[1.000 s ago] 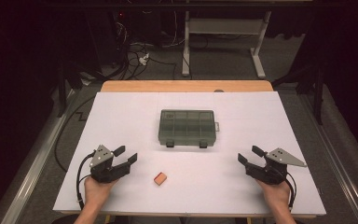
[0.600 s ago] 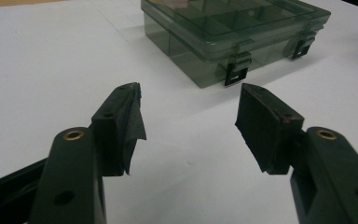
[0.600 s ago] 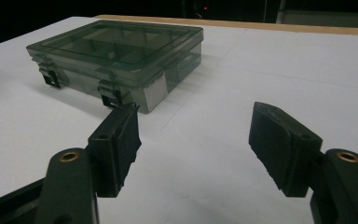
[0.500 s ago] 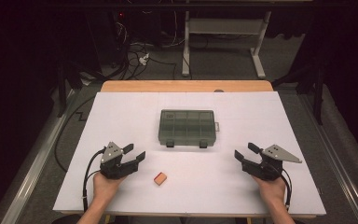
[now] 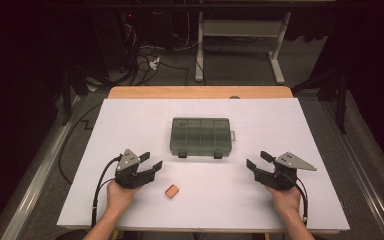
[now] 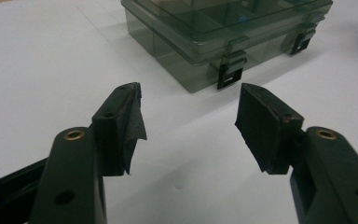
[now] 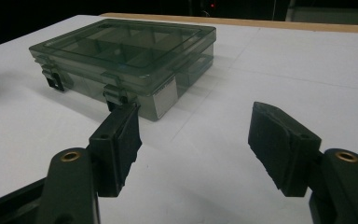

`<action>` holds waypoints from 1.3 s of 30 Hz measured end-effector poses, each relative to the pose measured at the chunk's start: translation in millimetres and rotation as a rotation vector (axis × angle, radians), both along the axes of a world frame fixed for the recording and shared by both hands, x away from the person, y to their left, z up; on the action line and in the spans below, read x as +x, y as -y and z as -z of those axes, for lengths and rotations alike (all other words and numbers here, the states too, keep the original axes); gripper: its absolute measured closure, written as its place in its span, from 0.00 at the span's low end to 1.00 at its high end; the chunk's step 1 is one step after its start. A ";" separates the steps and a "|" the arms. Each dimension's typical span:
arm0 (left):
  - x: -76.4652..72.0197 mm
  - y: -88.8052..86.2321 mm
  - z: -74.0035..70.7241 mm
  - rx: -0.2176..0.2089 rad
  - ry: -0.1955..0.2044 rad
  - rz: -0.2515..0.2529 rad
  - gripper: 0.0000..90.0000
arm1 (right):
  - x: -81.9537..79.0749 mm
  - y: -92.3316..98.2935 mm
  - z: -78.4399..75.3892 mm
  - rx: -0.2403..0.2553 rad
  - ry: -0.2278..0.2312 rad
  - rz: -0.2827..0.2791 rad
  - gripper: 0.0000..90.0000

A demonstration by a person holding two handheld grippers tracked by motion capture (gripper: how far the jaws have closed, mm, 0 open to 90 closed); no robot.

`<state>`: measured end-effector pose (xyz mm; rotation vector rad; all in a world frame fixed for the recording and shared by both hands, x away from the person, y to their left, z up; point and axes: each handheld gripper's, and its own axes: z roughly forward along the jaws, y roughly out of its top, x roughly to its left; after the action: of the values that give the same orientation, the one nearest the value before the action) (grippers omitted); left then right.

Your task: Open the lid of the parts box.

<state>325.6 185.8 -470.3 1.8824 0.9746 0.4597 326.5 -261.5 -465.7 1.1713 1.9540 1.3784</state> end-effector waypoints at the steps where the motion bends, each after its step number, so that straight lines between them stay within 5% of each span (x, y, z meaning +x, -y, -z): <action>1: 0.5 1.3 0.3 0.000 -0.001 0.001 0.45 | 0.4 -0.6 0.2 0.002 -0.002 0.000 0.38; 25: 15.8 21.9 -1.3 -0.021 -0.013 0.009 0.46 | 22.8 -29.8 -1.5 -0.022 -0.039 -0.040 0.44; 32: 22.6 26.7 -3.3 -0.019 -0.021 0.002 0.50 | 31.0 -37.3 -3.3 -0.033 -0.093 -0.045 0.50; 39: 30.5 29.1 -7.5 0.022 -0.073 0.018 0.56 | 41.0 -41.5 -6.4 -0.065 -0.178 -0.061 0.65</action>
<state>356.1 156.8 -462.8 1.9380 1.0030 0.3943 367.5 -220.0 -459.3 1.2512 2.1570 1.2682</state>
